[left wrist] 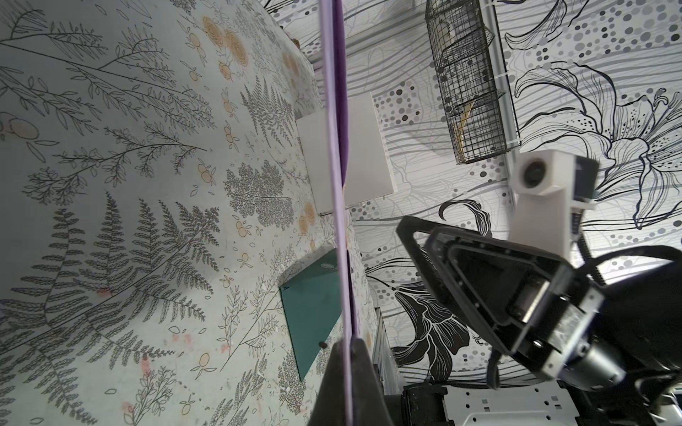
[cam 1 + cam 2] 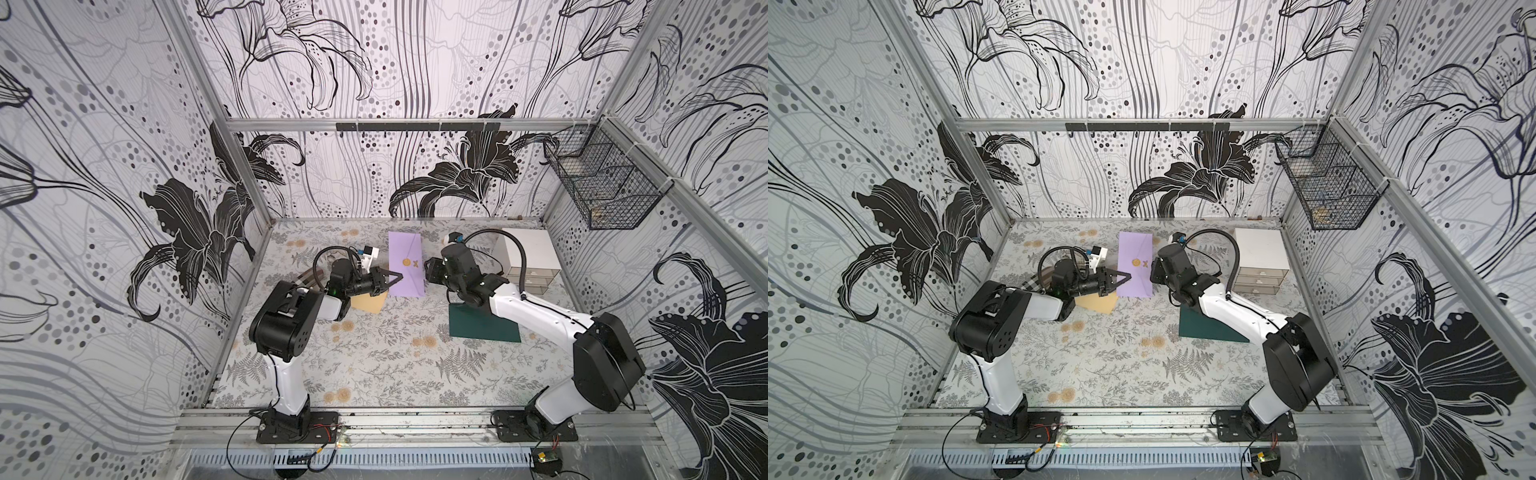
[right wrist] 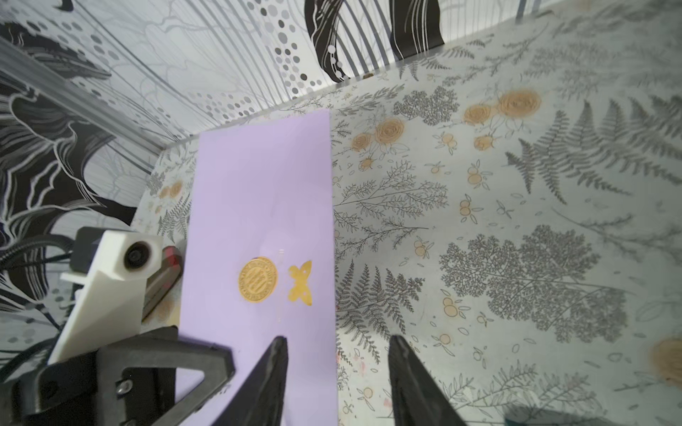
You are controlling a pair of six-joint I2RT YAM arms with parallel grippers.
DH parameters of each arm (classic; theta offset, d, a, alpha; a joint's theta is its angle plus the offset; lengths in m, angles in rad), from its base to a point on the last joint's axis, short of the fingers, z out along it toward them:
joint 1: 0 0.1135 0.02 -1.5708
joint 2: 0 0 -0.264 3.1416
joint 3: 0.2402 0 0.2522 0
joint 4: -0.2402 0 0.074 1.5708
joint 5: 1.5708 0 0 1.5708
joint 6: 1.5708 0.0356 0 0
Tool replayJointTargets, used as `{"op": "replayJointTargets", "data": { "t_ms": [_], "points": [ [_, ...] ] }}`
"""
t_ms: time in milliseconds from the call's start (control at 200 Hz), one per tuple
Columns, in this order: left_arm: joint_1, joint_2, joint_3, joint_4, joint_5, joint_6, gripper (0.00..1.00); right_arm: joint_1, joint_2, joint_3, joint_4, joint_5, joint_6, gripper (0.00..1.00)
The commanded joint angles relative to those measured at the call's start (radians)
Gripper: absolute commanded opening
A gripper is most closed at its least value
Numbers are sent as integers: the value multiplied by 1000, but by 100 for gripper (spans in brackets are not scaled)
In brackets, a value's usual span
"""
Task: Open the envelope
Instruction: Pick up the envelope from the center of the board, then open the envelope flap on the envelope.
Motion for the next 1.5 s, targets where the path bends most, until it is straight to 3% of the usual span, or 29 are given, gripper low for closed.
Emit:
{"op": "replayJointTargets", "data": {
  "t_ms": [0,165,305,686,1046,1242,1492],
  "points": [
    [1,-10,38,-145,-49,107,0,70,87,112,-195,124,-169,48],
    [-10,-66,73,-406,-140,264,0,101,197,181,-230,137,-192,48],
    [-30,-77,99,-487,-168,311,0,106,264,237,-270,95,-202,48],
    [-42,-65,112,-495,-164,308,0,126,325,262,-281,79,-218,48],
    [-47,-58,117,-495,-158,306,0,140,413,306,-324,191,-233,48],
    [-50,-54,120,-497,-155,305,0,142,439,337,-401,301,-159,45],
    [-55,-41,127,-491,-146,299,0,142,447,344,-411,301,-127,42]
  ]
}}
